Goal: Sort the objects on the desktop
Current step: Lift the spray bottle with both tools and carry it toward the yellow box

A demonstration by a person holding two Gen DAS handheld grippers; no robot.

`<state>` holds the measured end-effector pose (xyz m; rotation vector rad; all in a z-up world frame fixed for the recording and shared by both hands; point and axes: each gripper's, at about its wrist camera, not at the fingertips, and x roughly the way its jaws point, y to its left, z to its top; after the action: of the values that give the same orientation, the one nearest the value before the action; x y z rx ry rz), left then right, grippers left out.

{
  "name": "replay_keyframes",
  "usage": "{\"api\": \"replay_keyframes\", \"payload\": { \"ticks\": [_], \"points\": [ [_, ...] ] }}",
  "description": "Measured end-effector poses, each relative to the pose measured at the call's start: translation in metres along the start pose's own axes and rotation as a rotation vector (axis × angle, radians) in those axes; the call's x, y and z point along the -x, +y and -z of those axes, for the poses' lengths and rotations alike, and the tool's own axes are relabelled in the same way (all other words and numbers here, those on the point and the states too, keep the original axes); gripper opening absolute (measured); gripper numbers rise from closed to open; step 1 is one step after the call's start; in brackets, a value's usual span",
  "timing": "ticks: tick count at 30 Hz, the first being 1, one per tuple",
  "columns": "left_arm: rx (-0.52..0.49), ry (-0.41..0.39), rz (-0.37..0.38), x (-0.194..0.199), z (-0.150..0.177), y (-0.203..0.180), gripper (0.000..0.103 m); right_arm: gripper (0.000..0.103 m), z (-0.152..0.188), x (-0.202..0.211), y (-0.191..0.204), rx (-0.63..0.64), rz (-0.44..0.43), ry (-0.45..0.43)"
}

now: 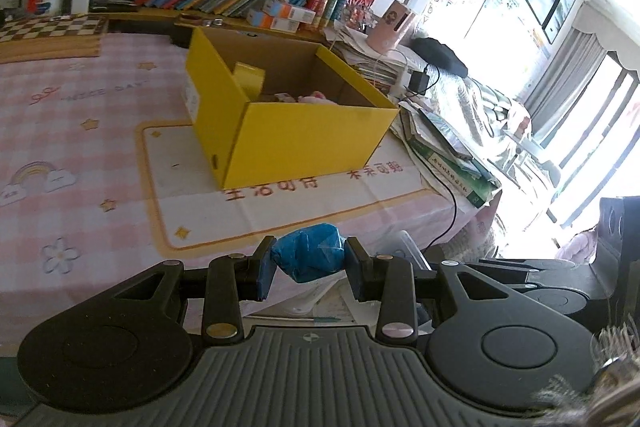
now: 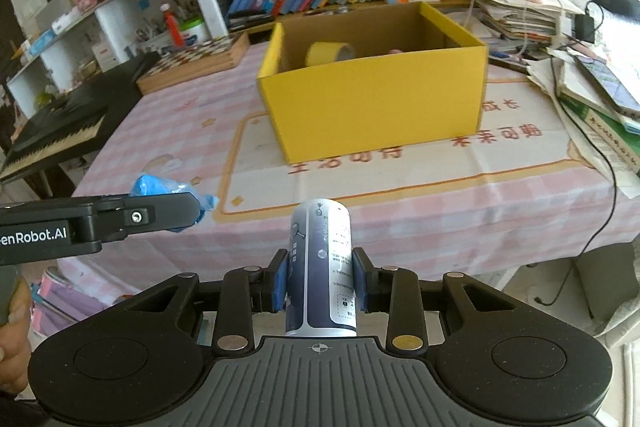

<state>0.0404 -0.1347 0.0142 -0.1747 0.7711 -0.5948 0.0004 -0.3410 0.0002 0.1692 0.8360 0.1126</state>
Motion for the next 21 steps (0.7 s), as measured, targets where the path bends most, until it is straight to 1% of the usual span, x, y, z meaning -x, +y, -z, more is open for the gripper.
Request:
{"api": "replay_keyframes", "payload": {
  "ticks": [5,11,16,21],
  "points": [
    [-0.002,0.009,-0.007,-0.022,-0.007,-0.020,0.033,0.032,-0.010,-0.002,-0.028,-0.004,0.003,-0.005],
    [0.003,0.003,-0.029,-0.045,-0.016,-0.039,0.033,0.032,-0.024,-0.011,-0.055,0.009,-0.026,-0.001],
    [0.010,-0.017,-0.055,-0.058,-0.025,-0.049,0.033,0.032,-0.038,-0.017,-0.071,0.019,-0.054,-0.004],
    [0.009,-0.057,-0.077,-0.066,-0.043,-0.054,0.033,0.032,-0.060,-0.020,-0.083,0.018,-0.084,-0.037]
  ]
}}
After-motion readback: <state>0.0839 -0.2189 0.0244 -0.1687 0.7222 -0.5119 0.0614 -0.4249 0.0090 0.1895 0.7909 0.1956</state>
